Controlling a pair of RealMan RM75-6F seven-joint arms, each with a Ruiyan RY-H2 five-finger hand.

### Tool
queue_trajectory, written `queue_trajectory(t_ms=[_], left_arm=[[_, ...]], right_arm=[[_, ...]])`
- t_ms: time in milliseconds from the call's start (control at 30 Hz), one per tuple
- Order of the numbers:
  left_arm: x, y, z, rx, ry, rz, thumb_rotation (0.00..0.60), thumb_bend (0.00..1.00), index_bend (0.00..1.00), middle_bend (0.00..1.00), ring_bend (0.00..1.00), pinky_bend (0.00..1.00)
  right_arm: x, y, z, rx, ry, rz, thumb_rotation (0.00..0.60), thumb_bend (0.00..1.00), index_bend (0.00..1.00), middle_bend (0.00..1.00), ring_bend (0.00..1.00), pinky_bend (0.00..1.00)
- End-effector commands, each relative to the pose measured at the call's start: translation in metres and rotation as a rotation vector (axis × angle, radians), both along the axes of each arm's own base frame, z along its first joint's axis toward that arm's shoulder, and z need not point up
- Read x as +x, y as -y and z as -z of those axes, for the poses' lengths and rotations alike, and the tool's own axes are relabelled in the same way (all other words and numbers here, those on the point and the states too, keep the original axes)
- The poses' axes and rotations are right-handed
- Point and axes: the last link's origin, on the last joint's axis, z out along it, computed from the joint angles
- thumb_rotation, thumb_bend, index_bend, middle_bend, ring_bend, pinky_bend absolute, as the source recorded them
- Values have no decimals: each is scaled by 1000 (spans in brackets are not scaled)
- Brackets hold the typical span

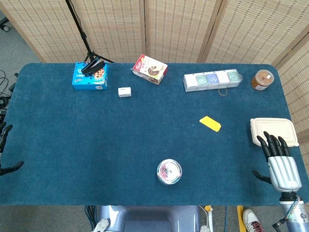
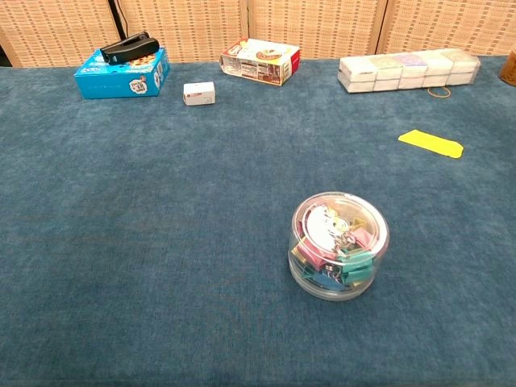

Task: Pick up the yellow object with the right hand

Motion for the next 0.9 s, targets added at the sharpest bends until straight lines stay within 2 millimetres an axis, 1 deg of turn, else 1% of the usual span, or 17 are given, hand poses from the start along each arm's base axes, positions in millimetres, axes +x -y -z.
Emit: queue_trajectory(t_ms=[33, 200, 233, 367, 467, 533, 733, 900], left_arm=[[0, 0, -1, -4, 0, -2, 600, 0, 0, 0, 0, 0], [-1, 0, -1, -10, 1, -9, 600, 0, 0, 0, 0, 0], [0, 1, -2, -9, 4, -10, 600, 0, 0, 0, 0, 0], [0, 2, -5, 0, 15, -6, 600, 0, 0, 0, 0, 0], [-1, 2, -7, 2, 22, -9, 600, 0, 0, 0, 0, 0], [-1, 0, -8, 6, 28, -14, 600, 0, 0, 0, 0, 0], [-1, -1, -8, 11, 27, -22, 600, 0, 0, 0, 0, 0], [-2, 0, -8, 18, 25, -36, 600, 0, 0, 0, 0, 0]], right_arm=[[1, -1, 1, 3, -2, -3, 600, 0, 58, 0, 0, 0], [1, -2, 4, 16, -8, -8, 600, 0, 58, 0, 0, 0], [2, 0, 8, 36, -4, -13, 600, 0, 60, 0, 0, 0], [3, 12, 18, 91, 42, -50, 600, 0, 89, 0, 0, 0], [3, 22, 22, 115, 38, -74, 600, 0, 118, 0, 0, 0], [8, 43, 24, 129, 17, -114, 600, 0, 135, 0, 0, 0], [24, 90, 37, 187, -10, -180, 600, 0, 179, 0, 0, 0], [35, 130, 56, 256, -39, -191, 600, 0, 185, 0, 0, 0]])
